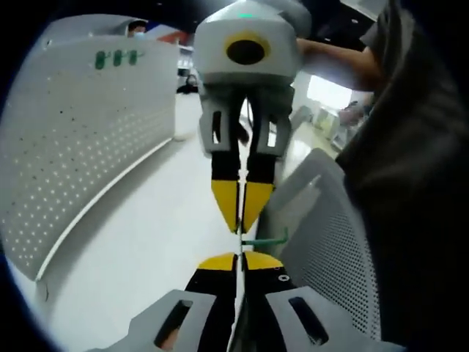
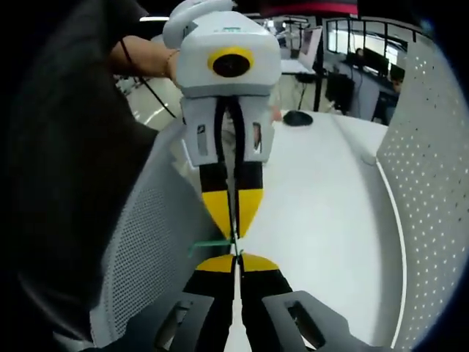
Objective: Insert the hook assembly into the mounting plate slot until the hook locks in place.
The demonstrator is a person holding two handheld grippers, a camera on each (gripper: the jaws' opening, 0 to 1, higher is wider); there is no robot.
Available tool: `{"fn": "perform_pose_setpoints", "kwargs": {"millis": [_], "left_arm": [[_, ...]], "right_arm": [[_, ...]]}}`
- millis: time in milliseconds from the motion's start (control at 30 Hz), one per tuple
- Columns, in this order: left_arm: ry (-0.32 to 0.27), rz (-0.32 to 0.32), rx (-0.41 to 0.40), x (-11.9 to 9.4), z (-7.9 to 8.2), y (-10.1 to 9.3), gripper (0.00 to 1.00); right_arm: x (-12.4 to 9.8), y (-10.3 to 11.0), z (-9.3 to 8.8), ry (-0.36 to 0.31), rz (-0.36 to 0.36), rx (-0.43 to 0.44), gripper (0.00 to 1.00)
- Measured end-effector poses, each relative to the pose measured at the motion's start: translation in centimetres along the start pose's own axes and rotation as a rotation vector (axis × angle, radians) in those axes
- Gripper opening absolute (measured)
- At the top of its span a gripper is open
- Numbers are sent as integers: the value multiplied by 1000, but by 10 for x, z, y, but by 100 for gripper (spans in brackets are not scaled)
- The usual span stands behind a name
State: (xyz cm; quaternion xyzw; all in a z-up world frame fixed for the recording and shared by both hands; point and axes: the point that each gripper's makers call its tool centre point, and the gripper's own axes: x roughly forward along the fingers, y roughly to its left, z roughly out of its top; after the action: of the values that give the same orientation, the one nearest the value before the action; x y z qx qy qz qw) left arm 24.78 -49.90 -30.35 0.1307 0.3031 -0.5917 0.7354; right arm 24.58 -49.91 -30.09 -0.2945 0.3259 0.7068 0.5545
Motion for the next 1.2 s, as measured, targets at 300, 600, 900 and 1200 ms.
{"fn": "perform_pose_setpoints", "kwargs": {"millis": [300, 600, 900, 1200], "left_arm": [[-7, -10, -18, -1, 1, 1, 1], [-35, 75, -101, -11, -4, 21, 2], [-72, 191, -179, -28, -4, 51, 2], [-99, 278, -217, -35, 2, 68, 2]], "right_arm": [[-2, -6, -1, -15, -16, 55, 6], [-30, -41, -6, -79, -178, 154, 8], [-58, -73, -22, -116, -365, 257, 12], [-66, -67, -23, -156, -407, 315, 12]]}}
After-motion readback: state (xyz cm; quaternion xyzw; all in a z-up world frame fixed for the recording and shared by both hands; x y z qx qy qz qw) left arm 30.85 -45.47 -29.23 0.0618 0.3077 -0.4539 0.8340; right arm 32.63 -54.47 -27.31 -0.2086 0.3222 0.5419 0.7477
